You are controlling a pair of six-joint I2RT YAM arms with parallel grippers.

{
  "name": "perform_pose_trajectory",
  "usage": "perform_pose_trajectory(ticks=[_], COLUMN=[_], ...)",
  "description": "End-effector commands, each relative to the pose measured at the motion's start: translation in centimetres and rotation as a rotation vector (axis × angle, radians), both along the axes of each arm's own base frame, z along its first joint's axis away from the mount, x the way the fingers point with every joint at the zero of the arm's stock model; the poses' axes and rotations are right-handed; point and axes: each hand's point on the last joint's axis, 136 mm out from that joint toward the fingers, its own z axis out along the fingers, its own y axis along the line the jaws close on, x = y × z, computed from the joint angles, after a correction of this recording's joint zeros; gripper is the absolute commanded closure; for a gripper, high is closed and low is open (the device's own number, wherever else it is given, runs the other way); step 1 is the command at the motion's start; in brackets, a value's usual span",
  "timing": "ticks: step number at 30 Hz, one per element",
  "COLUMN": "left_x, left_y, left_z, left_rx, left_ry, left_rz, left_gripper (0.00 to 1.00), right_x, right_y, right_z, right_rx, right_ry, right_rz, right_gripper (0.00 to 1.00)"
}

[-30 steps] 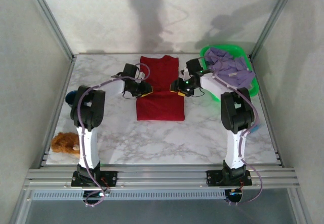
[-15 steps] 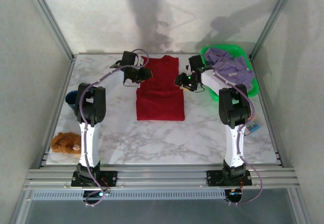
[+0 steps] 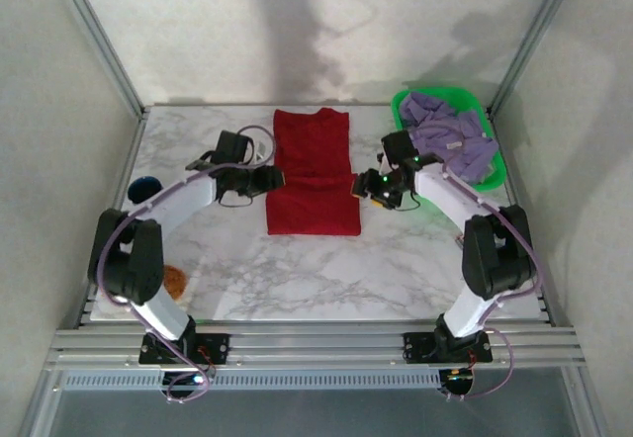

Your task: Fold and stack the t-shirts

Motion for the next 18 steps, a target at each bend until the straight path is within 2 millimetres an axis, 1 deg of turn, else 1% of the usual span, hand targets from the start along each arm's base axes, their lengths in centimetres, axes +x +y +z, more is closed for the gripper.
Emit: perform_pose_trajectory(ticks=[1,5,7,10,13,18], left_x=[-3.9,-8.2,-9.3,-9.9,-10.1,-9.5], left_y=[0.2,-0.1,0.1,0.5,0.2,-0.2], left_z=[-3.0,-5.3,-6.1,-6.8,-7.2,-7.2], left_rx=[0.042,0.052,0.051,0.04,0.034,0.029], left_ry=[0.071,0.115,0.127,0.122,0.132,0.123], left_rz=[-0.008,-0.039,-0.032,-0.006,-0.023,-0.039], left_gripper=[0.56,0.56,0.56,0.56,0.56,0.56], right_x=[-3.6,-6.1,-6.7,-7.0,-6.7,-6.1], right_y=[-0.4,0.2,0.4,0.6,0.9,1.2], right_z=[-2.0,-3.6,-4.4,-5.1,-5.1,-5.2], right_rx=[-0.053,-0.028,-0.028,-0.024,-0.021,-0.014], right_ry=[0.078,0.102,0.113,0.121,0.106,0.086], right_rz=[0.002,0.02,0.024,0.035,0.044,0.05], right_gripper=[0.44,0.43,0.43,0.43,0.43,0.43])
